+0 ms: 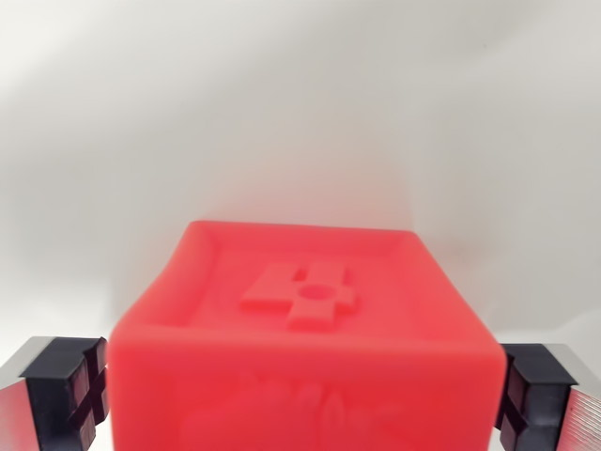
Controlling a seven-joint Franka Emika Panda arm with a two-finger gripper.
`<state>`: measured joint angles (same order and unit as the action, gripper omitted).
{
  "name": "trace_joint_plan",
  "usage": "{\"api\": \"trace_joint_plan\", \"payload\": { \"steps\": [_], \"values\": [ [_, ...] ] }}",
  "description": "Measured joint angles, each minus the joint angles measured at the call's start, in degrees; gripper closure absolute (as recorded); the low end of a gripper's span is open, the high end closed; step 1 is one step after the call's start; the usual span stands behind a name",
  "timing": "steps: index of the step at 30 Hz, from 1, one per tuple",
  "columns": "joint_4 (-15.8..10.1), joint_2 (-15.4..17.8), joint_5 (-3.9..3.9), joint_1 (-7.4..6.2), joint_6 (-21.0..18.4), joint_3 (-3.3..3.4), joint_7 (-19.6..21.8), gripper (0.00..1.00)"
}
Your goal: Destack cube
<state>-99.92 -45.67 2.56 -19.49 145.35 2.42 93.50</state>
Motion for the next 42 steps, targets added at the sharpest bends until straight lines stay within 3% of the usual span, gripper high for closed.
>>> {"api": "trace_joint_plan", "payload": {
  "steps": [20, 42],
  "values": [
    [-1.7, 5.6, -0.04, -0.06, -3.7, 0.13, 0.0, 0.0],
    [-2.5, 14.9, -0.35, -0.28, -12.1, 0.5, 0.1, 0.0]
  ]
}}
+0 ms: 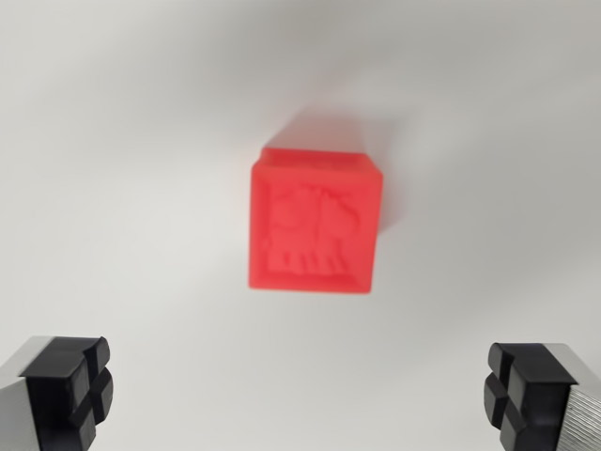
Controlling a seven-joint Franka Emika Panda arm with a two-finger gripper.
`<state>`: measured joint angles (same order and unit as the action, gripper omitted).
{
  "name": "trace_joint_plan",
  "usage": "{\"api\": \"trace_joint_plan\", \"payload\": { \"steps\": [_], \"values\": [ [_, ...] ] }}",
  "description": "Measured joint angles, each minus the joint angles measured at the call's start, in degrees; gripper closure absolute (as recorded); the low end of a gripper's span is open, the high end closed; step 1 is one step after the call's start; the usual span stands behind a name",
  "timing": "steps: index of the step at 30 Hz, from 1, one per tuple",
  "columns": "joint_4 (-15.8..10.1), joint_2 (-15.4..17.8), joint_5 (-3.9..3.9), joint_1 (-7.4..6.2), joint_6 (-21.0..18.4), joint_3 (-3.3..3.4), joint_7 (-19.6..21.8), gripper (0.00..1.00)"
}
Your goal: Destack cube
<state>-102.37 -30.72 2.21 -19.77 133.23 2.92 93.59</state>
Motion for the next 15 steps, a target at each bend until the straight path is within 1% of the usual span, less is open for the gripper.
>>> {"api": "trace_joint_plan", "payload": {
  "steps": [7, 15],
  "values": [
    [0.4, 2.6, -0.19, -0.01, -3.0, 0.05, 0.1, 0.0],
    [1.5, 5.2, -0.36, -0.01, -6.7, 0.08, 0.2, 0.0]
  ]
}}
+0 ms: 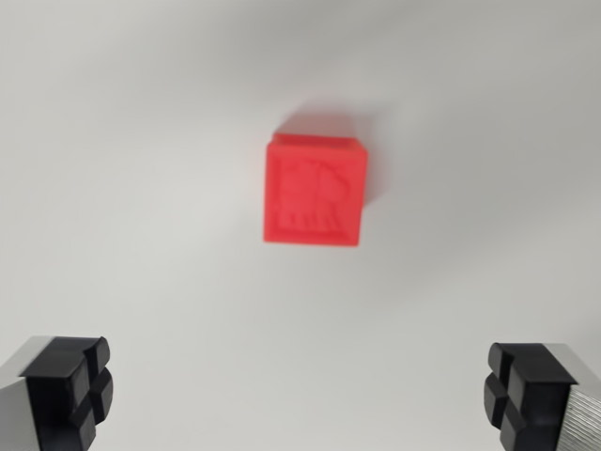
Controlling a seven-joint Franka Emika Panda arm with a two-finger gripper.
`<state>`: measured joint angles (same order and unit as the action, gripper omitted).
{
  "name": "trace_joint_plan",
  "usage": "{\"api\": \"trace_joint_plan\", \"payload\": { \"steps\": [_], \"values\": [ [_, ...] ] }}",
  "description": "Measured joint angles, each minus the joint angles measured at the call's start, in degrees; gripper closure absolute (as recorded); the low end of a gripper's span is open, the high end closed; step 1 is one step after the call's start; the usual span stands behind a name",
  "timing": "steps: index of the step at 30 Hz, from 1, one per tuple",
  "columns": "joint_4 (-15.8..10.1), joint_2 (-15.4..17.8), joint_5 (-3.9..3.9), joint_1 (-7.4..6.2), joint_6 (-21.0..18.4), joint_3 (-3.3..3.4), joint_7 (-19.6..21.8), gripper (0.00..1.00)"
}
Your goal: Destack cube
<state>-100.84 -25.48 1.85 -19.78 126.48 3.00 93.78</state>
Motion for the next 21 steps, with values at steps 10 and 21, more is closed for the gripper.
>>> {"api": "trace_joint_plan", "payload": {
  "steps": [10, 21],
  "values": [
    [2.0, 2.5, -0.18, 0.0, -4.5, 0.02, 0.1, 0.0],
    [4.3, 4.4, -0.26, 0.0, -8.6, 0.05, 0.2, 0.0]
  ]
}}
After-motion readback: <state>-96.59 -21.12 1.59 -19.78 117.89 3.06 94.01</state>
